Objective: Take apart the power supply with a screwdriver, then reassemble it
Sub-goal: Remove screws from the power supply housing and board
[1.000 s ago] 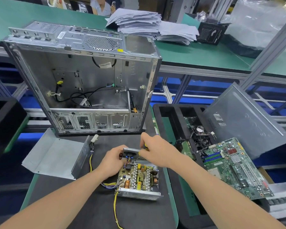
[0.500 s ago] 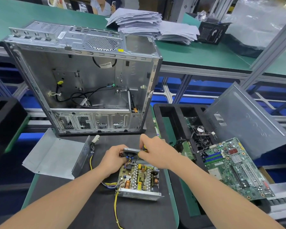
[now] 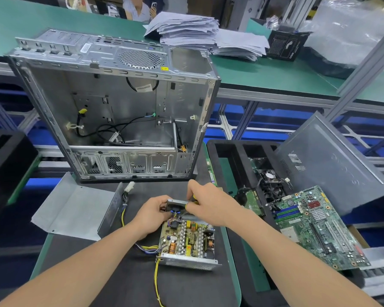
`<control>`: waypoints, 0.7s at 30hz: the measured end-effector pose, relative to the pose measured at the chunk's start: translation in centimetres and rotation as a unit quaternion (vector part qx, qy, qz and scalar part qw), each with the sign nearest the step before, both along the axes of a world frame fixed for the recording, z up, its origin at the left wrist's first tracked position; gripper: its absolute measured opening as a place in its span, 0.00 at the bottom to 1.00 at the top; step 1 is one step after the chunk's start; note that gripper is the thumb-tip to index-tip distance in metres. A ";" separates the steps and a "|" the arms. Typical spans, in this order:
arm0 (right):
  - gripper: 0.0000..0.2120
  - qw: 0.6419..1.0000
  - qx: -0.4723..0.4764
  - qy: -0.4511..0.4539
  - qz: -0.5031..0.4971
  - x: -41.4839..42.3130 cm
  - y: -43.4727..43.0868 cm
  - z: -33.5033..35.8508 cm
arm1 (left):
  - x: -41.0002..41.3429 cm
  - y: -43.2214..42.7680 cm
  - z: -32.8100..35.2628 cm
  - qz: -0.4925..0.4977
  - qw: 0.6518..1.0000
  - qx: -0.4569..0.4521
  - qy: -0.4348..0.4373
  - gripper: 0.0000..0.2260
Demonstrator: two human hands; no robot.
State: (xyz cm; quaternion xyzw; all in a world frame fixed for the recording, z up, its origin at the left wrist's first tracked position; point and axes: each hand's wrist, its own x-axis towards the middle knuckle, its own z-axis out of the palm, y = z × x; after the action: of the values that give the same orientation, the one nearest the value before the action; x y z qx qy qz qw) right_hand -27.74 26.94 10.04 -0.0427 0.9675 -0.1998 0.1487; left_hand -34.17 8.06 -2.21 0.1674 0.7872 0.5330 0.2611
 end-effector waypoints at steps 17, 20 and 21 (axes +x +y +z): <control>0.04 0.997 0.039 -0.017 0.065 -0.5 -0.1 0.5 | 0.0 0.3 0.1 0.027 0.996 0.040 -0.070 0.17; 0.06 0.988 0.093 -0.018 0.121 -1.1 0.0 1.2 | 0.0 0.3 0.2 0.029 0.994 0.048 -0.089 0.18; 0.06 0.985 0.112 -0.015 0.131 -1.2 0.0 1.3 | -0.1 0.3 0.2 0.028 0.994 0.049 -0.091 0.18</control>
State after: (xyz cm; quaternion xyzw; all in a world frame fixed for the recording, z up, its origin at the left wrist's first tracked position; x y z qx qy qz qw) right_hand -28.94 26.90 11.37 -0.1494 0.9675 -0.0693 0.1919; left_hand -34.23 8.39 -2.04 0.1089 0.7375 0.5914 0.3075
